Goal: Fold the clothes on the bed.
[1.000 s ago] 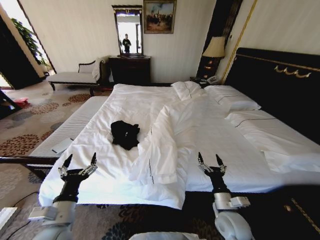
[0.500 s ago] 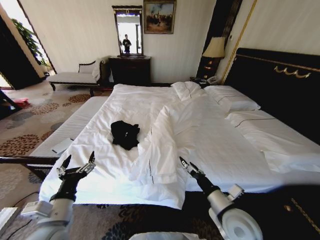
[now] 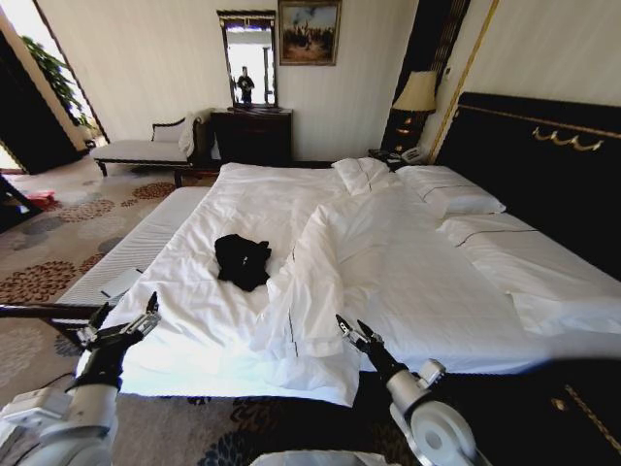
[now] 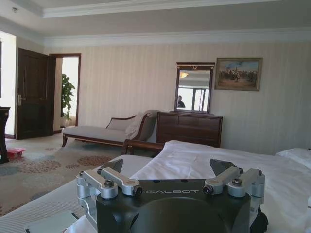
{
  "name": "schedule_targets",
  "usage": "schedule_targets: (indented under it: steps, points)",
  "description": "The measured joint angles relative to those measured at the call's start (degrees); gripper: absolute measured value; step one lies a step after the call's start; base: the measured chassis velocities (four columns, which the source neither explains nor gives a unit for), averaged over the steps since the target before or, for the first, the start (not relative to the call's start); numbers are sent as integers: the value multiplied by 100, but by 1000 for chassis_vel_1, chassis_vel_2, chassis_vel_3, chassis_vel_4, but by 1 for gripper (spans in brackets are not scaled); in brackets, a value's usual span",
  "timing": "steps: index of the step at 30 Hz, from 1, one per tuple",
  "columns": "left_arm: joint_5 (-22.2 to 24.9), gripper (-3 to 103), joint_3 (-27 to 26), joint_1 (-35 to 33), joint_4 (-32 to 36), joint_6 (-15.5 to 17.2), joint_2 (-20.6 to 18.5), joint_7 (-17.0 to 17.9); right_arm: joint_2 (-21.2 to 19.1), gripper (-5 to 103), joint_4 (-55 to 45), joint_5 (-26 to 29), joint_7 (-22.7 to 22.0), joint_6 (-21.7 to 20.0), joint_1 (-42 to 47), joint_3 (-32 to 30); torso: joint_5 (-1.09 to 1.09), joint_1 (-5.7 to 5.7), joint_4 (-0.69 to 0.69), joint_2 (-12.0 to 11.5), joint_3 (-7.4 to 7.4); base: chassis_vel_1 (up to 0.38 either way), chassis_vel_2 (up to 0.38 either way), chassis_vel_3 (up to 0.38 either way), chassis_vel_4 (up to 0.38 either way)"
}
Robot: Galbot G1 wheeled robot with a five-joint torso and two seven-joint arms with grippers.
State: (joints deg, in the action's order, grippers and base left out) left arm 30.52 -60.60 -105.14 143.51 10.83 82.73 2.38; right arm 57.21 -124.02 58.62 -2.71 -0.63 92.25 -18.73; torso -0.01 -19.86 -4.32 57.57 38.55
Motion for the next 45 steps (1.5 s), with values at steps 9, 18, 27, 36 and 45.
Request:
schedule_targets:
  steps: [9, 18, 27, 36, 45]
  points:
    - [14, 100, -51, -31, -8, 0, -33, 2, -37, 100, 254, -87, 194, 104, -242, 255, 1, 0, 1, 0, 0, 0, 0, 0, 0]
    - [-51, 100, 48, 7, -17, 0, -33, 3, -71, 95, 475, -375, 753, 367, -367, 525, 1, 0, 0, 0, 0, 0, 0, 0, 0]
    - [-117, 100, 135, 42, -22, -2, -12, 3, -141, 88, 696, -803, 1104, 466, -429, 641, 0, 0, 0, 0, 0, 0, 0, 0, 0]
    - [-204, 100, 243, 73, -26, -7, 17, 3, -11, 55, 791, -888, 776, 456, -481, 674, 0, 0, 0, 0, 0, 0, 0, 0, 0]
    - [-264, 100, 292, 79, -26, -20, 25, 3, 127, 22, 888, -846, 651, 544, -612, 704, 0, 0, 0, 0, 0, 0, 0, 0, 0]
